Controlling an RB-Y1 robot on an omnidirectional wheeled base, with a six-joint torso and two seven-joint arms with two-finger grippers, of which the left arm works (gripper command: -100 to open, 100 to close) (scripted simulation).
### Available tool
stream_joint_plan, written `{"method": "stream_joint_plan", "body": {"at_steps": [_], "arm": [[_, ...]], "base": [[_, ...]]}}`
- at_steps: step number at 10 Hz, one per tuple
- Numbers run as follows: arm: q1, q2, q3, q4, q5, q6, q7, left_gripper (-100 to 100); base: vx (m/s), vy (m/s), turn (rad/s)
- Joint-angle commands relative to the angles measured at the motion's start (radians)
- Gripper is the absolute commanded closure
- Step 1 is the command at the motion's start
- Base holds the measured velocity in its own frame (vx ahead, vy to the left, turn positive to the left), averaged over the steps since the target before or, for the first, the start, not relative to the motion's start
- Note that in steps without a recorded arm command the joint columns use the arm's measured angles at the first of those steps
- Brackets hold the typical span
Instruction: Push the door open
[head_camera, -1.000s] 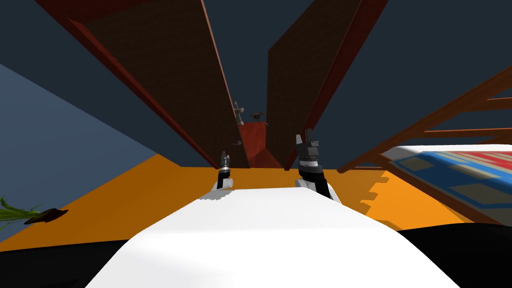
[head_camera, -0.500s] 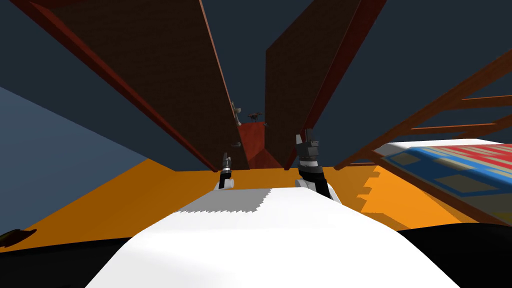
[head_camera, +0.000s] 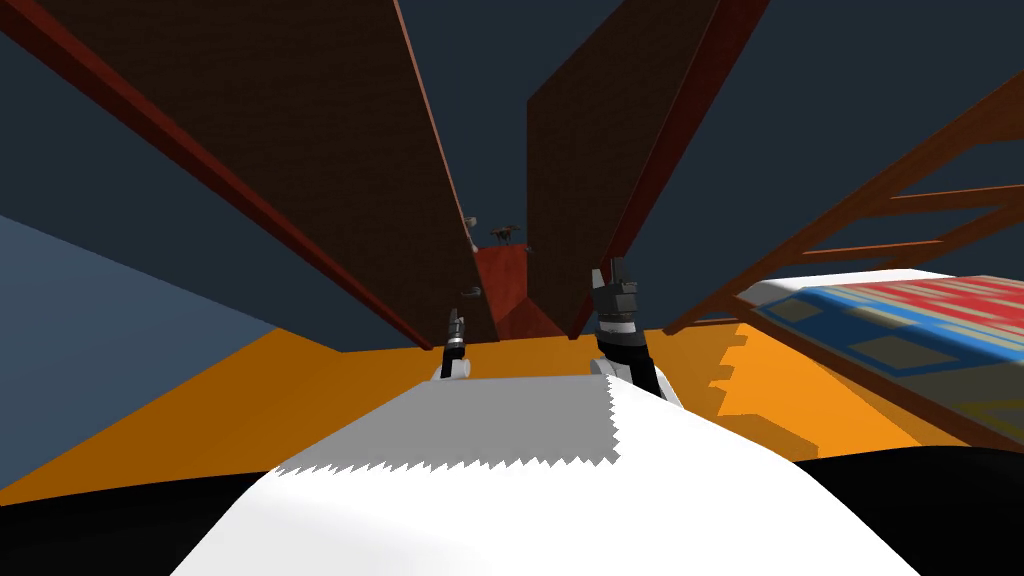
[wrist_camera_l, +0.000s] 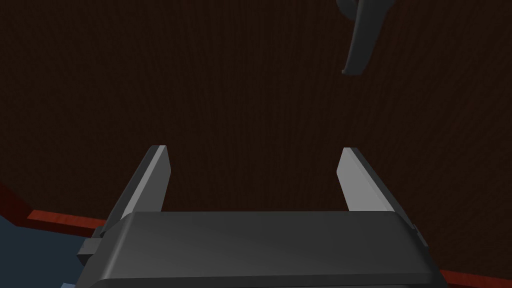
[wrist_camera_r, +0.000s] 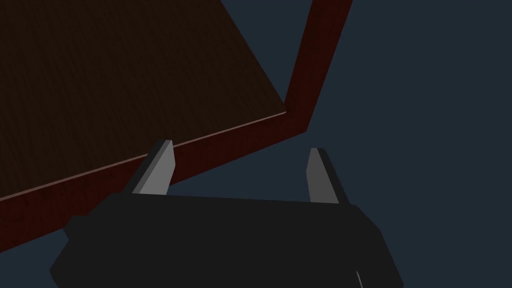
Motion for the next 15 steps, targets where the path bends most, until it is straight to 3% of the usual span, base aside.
{"method": "stream_joint_plan", "body": {"at_steps": [1, 9, 13, 14, 15], "arm": [[-0.015, -0.004, 0.002, 0.041, 0.000, -0.012, -0.002, -100], [-0.076, -0.025, 0.012, 0.219, 0.001, -0.038, -0.009, -100], [-0.127, -0.052, 0.020, 0.369, 0.001, -0.060, -0.015, -100], [-0.135, -0.047, 0.021, 0.378, 0.002, -0.077, -0.016, -100], [-0.134, -0.033, 0.023, 0.382, 0.004, -0.078, -0.016, -100]], "base": [[0.034, 0.057, -0.068], [0.041, 0.087, -0.099], [0.065, 0.142, -0.164], [0.034, 0.088, -0.035], [0.102, 0.049, -0.022]]}}
